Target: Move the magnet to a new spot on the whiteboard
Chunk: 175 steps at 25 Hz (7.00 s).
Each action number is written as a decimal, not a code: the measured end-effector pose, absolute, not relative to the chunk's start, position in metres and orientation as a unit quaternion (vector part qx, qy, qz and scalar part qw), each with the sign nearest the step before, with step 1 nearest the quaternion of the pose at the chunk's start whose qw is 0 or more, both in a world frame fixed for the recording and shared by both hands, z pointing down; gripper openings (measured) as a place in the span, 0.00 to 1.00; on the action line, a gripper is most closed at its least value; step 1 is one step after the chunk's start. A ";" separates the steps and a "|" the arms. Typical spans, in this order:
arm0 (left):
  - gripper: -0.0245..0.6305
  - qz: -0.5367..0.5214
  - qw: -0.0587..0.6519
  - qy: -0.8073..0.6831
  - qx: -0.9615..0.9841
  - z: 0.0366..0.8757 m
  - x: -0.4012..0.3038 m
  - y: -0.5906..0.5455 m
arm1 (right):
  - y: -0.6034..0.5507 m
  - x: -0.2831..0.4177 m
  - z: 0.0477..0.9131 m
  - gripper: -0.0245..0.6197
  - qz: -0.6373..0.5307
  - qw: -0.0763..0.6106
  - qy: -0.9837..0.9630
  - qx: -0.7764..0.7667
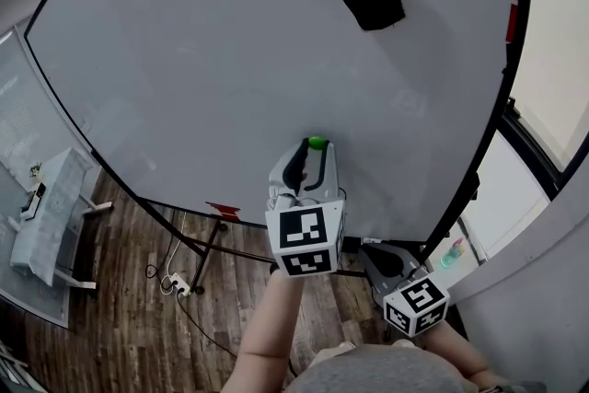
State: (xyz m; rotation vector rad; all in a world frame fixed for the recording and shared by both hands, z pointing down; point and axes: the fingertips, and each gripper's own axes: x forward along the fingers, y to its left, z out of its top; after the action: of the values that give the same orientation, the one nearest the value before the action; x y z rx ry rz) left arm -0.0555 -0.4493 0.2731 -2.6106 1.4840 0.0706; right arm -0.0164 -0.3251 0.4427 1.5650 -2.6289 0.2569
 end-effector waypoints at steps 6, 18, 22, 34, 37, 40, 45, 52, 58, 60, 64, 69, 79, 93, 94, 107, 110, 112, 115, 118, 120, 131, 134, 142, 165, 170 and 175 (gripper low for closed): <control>0.24 0.028 0.054 0.506 -0.860 0.280 -0.076 -0.423 | -0.318 -0.021 0.437 0.04 0.085 0.028 -0.865 0.493; 0.24 0.028 0.025 0.554 -0.832 0.304 -0.102 -0.348 | -0.274 -0.013 0.432 0.04 0.084 0.031 -0.886 0.455; 0.24 0.030 0.014 0.571 -0.820 0.312 -0.106 -0.320 | -0.258 -0.007 0.427 0.04 0.083 0.028 -0.892 0.443; 0.24 0.018 -0.025 0.603 -0.797 0.361 -0.108 -0.236 | -0.210 0.016 0.422 0.04 0.084 0.022 -0.903 0.420; 0.24 0.013 -0.033 0.608 -0.793 0.377 -0.108 -0.216 | -0.197 0.019 0.422 0.04 0.081 0.021 -0.906 0.416; 0.24 0.011 -0.040 0.613 -0.789 0.390 -0.109 -0.197 | -0.184 0.021 0.423 0.04 0.080 0.024 -0.908 0.411; 0.24 0.002 -0.048 0.616 -0.786 0.411 -0.110 -0.164 | -0.161 0.024 0.429 0.04 0.084 0.029 -0.909 0.407; 0.24 -0.005 -0.057 0.619 -0.783 0.431 -0.108 -0.125 | -0.131 0.022 0.436 0.04 0.090 0.029 -0.911 0.402; 0.24 -0.004 -0.057 0.614 -0.787 0.432 -0.108 -0.106 | -0.111 0.021 0.436 0.04 0.086 0.026 -0.912 0.400; 0.24 -0.002 -0.057 0.612 -0.789 0.431 -0.108 -0.102 | -0.107 0.021 0.436 0.04 0.085 0.026 -0.912 0.401; 0.24 0.000 -0.058 0.608 -0.792 0.431 -0.107 -0.099 | -0.101 0.021 0.435 0.04 0.083 0.028 -0.912 0.402; 0.24 0.000 -0.053 0.607 -0.793 0.428 -0.107 -0.095 | -0.098 0.019 0.434 0.04 0.079 0.030 -0.912 0.401; 0.24 0.008 -0.048 0.615 -0.787 0.421 -0.115 -0.097 | -0.102 0.011 0.428 0.04 0.075 0.021 -0.916 0.394; 0.24 0.011 -0.053 0.617 -0.785 0.422 -0.115 -0.099 | -0.100 0.005 0.428 0.04 0.076 0.022 -0.919 0.385; 0.24 0.011 -0.052 0.617 -0.785 0.422 -0.116 -0.099 | -0.100 0.005 0.428 0.04 0.076 0.021 -0.919 0.386; 0.24 0.014 -0.052 0.625 -0.779 0.420 -0.125 -0.096 | -0.100 0.001 0.423 0.04 0.070 0.013 -0.919 0.387; 0.24 0.013 -0.051 0.624 -0.780 0.420 -0.126 -0.094 | -0.098 -0.001 0.421 0.04 0.069 0.010 -0.920 0.385; 0.24 0.015 -0.051 0.624 -0.779 0.419 -0.127 -0.094 | -0.097 -0.002 0.420 0.04 0.068 0.004 -0.921 0.383; 0.24 0.017 -0.051 0.625 -0.779 0.418 -0.129 -0.095 | -0.098 -0.005 0.419 0.04 0.068 0.004 -0.922 0.382; 0.24 0.014 -0.050 0.621 -0.782 0.419 -0.129 -0.094 | -0.098 -0.005 0.421 0.04 0.068 0.007 -0.921 0.384; 0.24 0.014 -0.050 0.620 -0.783 0.420 -0.129 -0.094 | -0.099 -0.006 0.421 0.04 0.067 0.007 -0.920 0.385; 0.24 0.013 -0.047 0.614 -0.788 0.414 -0.126 -0.105 | -0.104 -0.007 0.419 0.04 0.068 0.008 -0.920 0.386; 0.24 0.014 -0.044 0.612 -0.789 0.412 -0.126 -0.114 | -0.109 -0.007 0.418 0.04 0.067 0.009 -0.920 0.386; 0.24 0.018 -0.035 0.599 -0.800 0.400 -0.118 -0.161 | -0.144 -0.003 0.412 0.04 0.067 0.006 -0.915 0.397; 0.24 0.019 0.027 0.508 -0.861 0.328 -0.076 -0.360 | -0.274 -0.011 0.406 0.04 0.065 -0.004 -0.890 0.451; 0.24 0.020 0.040 0.488 -0.872 0.314 -0.067 -0.396 | -0.293 -0.009 0.406 0.04 0.063 -0.005 -0.880 0.471; 0.24 0.015 0.051 0.471 -0.880 0.306 -0.055 -0.425 | -0.308 0.000 0.405 0.04 0.059 -0.006 -0.865 0.499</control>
State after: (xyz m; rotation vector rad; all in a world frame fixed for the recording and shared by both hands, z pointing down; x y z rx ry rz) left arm -0.0553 -0.4249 0.3057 -2.6795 1.4337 0.0445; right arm 0.0003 -0.3076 0.4054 1.5729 -2.7261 0.1861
